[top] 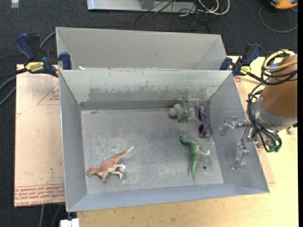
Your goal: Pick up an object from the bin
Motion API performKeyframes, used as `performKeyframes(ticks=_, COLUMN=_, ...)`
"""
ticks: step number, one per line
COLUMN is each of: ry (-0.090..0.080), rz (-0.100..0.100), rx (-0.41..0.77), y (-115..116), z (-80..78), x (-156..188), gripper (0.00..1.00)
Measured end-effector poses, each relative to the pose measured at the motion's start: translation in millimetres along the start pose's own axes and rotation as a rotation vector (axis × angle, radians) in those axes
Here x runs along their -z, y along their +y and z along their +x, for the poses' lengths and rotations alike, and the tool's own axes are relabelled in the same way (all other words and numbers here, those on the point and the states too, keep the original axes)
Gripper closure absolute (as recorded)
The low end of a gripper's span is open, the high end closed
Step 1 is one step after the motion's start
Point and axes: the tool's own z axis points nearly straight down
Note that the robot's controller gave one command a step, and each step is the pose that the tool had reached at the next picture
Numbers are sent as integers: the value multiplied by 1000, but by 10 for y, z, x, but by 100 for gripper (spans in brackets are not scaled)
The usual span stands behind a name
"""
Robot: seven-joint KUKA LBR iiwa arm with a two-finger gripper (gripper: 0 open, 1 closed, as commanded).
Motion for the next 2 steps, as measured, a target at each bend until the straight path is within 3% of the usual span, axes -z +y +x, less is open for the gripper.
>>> performKeyframes(ticks=1, ry=4, rz=-2, rx=-266, y=226, z=-175, x=-1169, gripper=0)
performKeyframes(ticks=2, ry=-2, rz=0, rx=-225, y=202, z=-116, x=-491, gripper=0)
